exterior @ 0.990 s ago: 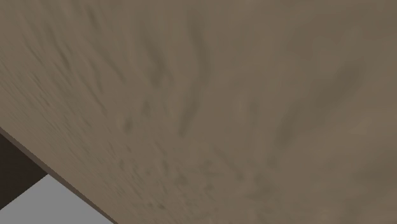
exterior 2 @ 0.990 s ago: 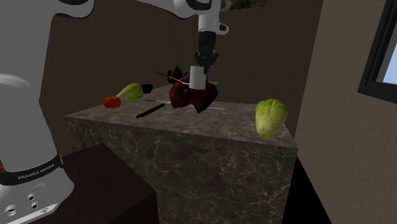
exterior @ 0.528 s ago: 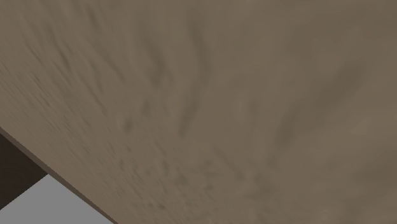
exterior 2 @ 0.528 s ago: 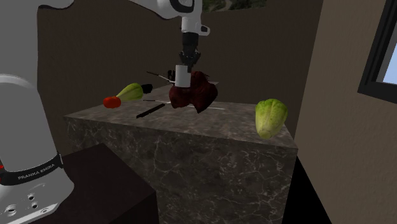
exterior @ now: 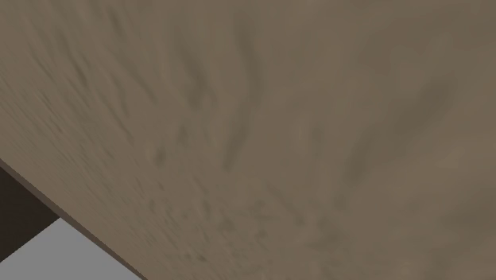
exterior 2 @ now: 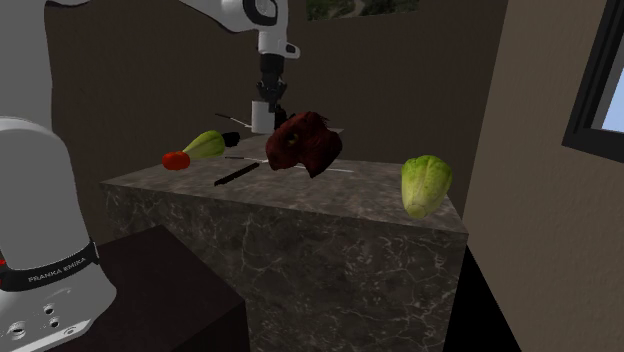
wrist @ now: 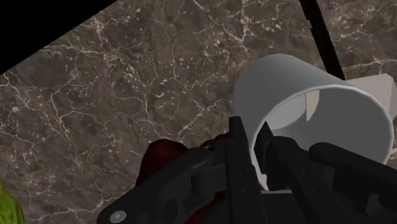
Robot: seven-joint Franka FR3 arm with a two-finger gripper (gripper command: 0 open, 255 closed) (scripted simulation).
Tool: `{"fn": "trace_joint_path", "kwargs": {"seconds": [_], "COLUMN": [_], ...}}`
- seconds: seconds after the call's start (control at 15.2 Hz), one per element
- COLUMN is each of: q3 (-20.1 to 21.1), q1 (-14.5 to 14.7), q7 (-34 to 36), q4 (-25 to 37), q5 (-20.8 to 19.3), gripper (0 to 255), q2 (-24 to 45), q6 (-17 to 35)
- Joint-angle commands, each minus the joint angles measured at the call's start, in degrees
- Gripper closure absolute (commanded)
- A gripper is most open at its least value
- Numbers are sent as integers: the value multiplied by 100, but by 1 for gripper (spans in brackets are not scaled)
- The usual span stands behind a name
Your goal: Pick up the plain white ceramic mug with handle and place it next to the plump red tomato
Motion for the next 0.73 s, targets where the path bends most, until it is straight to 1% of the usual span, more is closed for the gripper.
{"fn": "trace_joint_path", "kwargs": {"seconds": [0.0, 0.33, 0.66], "q3": [114, 403, 695], "q1": [151, 515, 875], "q7": [273, 920, 1570], "q4": [-181, -246, -131], "q5": [4, 31, 50], "gripper": [255, 255, 255], "q2": [-120, -169, -76], "q6": [72, 113, 120]}}
